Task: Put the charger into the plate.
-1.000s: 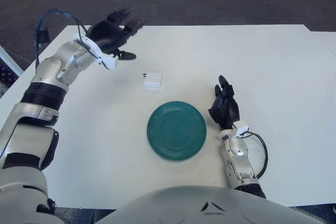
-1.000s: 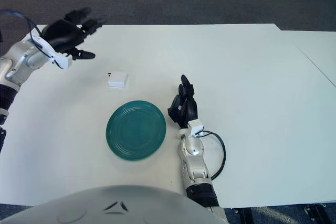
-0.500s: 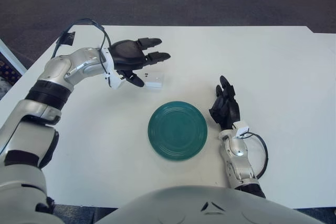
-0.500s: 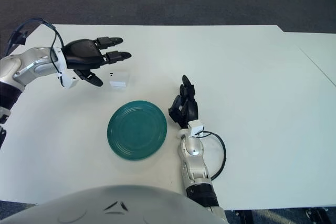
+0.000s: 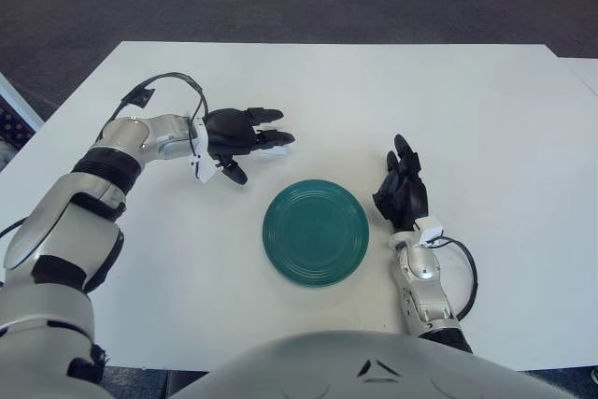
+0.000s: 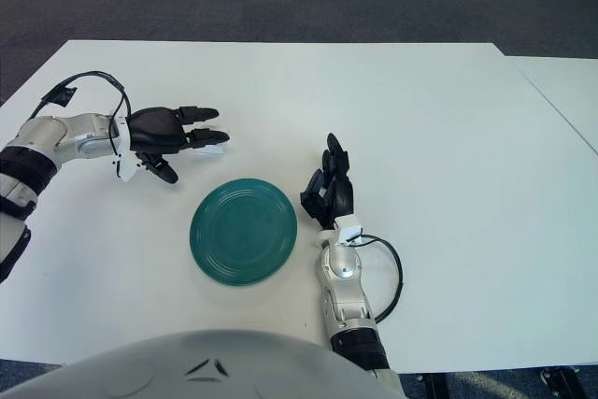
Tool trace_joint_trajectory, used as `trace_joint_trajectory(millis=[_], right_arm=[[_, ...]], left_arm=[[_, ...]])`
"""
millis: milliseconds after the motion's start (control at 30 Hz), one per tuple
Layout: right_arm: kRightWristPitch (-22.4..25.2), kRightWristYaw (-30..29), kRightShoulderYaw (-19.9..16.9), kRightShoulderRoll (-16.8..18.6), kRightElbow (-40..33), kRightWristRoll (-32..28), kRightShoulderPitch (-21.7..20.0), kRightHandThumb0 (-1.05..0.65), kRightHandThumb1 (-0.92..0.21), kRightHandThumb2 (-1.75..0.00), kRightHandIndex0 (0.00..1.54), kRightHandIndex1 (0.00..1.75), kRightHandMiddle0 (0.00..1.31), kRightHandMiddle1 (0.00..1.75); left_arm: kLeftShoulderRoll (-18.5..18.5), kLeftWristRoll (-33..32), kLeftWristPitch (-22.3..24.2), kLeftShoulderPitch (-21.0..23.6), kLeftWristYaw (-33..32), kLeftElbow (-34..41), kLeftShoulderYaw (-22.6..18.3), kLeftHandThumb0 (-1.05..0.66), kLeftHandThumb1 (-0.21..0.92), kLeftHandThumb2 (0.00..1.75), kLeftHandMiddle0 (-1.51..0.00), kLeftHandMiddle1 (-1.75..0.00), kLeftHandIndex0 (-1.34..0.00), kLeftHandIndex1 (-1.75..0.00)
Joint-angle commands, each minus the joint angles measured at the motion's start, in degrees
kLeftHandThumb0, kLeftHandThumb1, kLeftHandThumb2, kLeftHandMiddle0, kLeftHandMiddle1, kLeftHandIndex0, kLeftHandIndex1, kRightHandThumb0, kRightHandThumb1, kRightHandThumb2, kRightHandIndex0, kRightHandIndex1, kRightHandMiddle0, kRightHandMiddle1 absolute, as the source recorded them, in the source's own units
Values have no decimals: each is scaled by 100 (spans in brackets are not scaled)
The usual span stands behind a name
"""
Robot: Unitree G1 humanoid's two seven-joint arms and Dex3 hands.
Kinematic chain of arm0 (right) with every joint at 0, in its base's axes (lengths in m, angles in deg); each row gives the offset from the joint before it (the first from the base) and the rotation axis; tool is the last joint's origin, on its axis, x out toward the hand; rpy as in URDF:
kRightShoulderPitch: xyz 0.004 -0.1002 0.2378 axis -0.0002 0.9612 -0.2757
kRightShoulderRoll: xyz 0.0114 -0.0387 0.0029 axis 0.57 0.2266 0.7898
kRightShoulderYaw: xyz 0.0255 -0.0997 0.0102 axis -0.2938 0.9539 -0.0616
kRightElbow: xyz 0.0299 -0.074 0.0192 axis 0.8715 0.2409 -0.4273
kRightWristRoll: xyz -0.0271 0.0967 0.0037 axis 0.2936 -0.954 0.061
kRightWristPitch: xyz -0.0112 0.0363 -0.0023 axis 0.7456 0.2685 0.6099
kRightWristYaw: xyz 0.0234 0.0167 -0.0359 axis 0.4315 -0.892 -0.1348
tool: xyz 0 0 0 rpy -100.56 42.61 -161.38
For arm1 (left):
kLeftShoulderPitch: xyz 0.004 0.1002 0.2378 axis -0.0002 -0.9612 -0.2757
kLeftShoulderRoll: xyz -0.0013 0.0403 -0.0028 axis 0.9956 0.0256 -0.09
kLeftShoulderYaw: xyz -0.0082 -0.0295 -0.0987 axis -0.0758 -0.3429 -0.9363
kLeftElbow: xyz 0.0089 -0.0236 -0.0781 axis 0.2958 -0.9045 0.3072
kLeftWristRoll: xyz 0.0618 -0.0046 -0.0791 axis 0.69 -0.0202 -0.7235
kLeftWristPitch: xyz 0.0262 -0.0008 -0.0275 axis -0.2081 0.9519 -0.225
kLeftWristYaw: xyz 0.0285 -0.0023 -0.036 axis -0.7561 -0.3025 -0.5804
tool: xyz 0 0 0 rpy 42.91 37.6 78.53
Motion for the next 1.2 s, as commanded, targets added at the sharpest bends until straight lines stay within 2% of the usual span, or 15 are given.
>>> trace_joint_trajectory(millis=[0,267,500,800,1167], right_arm=[[306,-25,87,269,298,23,437,-84,-92,-99,9,0,0,23],[276,-108,126,303,274,114,473,-84,-92,-98,9,0,0,24],[295,-153,163,352,261,93,489,-85,-92,-98,8,0,0,20],[354,-216,200,364,308,77,462,-86,-92,-98,8,0,0,19],[256,-350,267,345,357,249,428,-86,-92,-100,7,0,0,19]], left_arm=[[-111,102,12,282,-253,-215,112,-105,92,44,0,0,0,-32],[-346,93,230,398,-459,-645,223,-105,92,40,0,0,0,-31],[-507,-170,546,393,-330,-794,70,-105,92,44,0,0,0,-31],[-575,-394,900,343,-354,-800,-19,-105,92,47,0,0,0,-36],[-677,-442,1205,402,-700,-1010,1,-105,92,48,0,0,0,-39]])
